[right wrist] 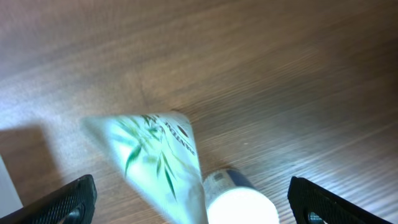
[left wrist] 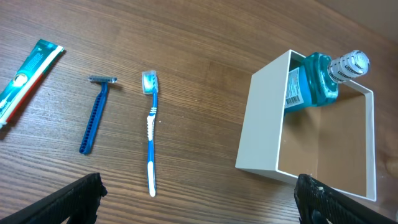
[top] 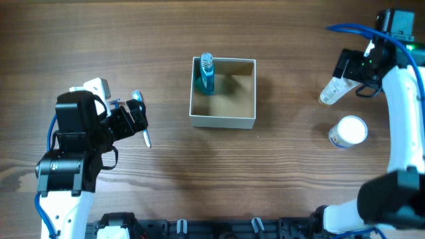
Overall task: Pack container
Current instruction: 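Grasp the white Pantene tube with the right gripper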
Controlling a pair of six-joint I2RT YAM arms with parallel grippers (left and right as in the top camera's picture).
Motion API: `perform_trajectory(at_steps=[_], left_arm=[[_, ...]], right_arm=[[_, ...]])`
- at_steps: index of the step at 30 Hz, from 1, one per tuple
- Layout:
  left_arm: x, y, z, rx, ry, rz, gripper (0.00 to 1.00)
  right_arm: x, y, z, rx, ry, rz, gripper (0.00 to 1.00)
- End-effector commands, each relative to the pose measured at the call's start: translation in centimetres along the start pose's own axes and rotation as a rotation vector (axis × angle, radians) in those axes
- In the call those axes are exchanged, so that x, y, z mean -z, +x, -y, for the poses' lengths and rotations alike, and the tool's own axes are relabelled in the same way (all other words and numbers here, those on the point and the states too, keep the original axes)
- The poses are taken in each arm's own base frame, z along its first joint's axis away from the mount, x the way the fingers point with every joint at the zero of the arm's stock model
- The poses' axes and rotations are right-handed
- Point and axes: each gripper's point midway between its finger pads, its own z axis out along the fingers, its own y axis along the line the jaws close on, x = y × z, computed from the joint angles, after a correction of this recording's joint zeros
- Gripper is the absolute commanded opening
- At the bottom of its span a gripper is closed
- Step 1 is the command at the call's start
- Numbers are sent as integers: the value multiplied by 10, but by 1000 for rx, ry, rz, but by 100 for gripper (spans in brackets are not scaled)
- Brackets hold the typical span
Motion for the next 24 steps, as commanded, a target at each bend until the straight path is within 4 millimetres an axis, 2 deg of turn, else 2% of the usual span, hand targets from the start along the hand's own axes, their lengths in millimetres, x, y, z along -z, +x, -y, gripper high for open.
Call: perform_trajectory(at_steps=[1, 3, 5, 8, 10, 13, 21, 22, 23, 24], left_arm=[[4, -5, 7, -1, 27, 10, 100], [4, -5, 7, -1, 27, 10, 100], [4, -5, 7, -1, 27, 10, 100], [4, -5, 7, -1, 27, 10, 100], [4, -5, 7, -1, 27, 10, 100], [4, -5, 7, -1, 27, 10, 100], [4, -5, 7, -1, 27, 10, 100], [4, -5, 7, -1, 27, 9, 100], [4, -5, 7, -1, 27, 9, 100], [4, -5, 7, -1, 27, 9, 100]], right_arm=[[-30, 12, -19, 59, -81, -103, 100], [-46, 14, -21, 63, -77, -135, 100], [-52, 13, -22, 64, -77, -136, 100], [-53, 7, -23, 61, -80, -111, 98], [-53, 5, -23, 60, -80, -106, 94], [-53, 4, -23, 60, -77, -102, 75], [-53, 4, -23, 60, -77, -102, 38], [-53, 4, -23, 59, -77, -102, 30], [-53, 4, -23, 60, -77, -101, 18], [-53, 4, -23, 60, -77, -102, 15]])
